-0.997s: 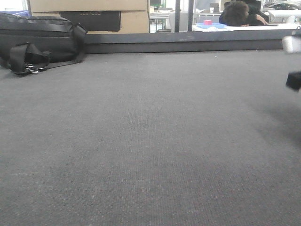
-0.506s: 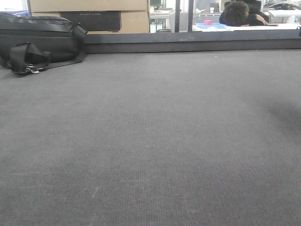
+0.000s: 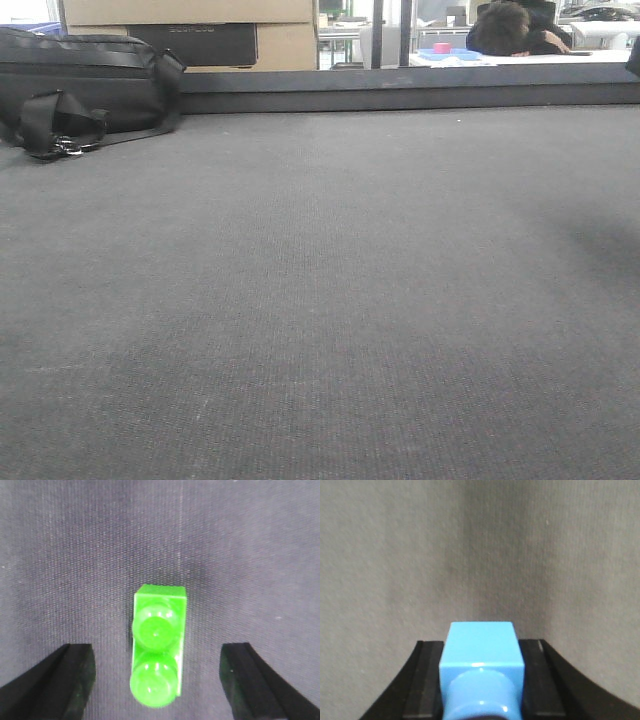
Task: Grab block from conveyor and place in blue bin
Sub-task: 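Lift both held blocks up off the belt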
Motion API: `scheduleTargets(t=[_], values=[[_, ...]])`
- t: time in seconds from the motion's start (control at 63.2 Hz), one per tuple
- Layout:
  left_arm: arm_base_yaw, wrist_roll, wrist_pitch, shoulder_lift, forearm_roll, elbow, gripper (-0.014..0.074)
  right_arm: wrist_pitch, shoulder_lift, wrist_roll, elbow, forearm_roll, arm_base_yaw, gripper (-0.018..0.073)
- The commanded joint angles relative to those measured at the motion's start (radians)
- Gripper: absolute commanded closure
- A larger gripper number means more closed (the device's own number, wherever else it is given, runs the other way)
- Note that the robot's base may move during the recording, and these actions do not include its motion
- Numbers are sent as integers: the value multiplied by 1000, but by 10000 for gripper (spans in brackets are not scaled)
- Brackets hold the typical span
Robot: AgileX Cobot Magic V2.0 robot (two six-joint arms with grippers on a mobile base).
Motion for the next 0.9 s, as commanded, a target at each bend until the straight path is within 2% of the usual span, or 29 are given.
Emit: scheduleTargets(t=[0.0,0.222,0.316,0.364,0.475,0.601,0.68,0.744,0.886], values=[[2,43,-28,24,-17,14,172,-28,-5,-6,-4,21,-3,721],[13,53,-33,128,-19,15,173,-19,15,-6,-4,28,-3,721],[15,53,-33,134,-19,15,206,-15,14,-6,-4,28,-3,721],[15,53,-33,132,-19,15,252,-17,14,-6,-4,28,-3,721],[15,53,-33,131,-21,15,434,-17,10,-6,-4,28,-3,721],[15,53,-19,118,-26,15,699,-30,-25,-6,-4,28,-3,721],[13,55,-12,83,-66,15,708,-58,-67,-6,-4,28,-3,721],[1,60,-27,23,-99,24,708,-134,-106,-27,1,23,-3,721],[-32,60,-193,-164,-155,80,708,-314,-219,-39,61,23,-3,721]])
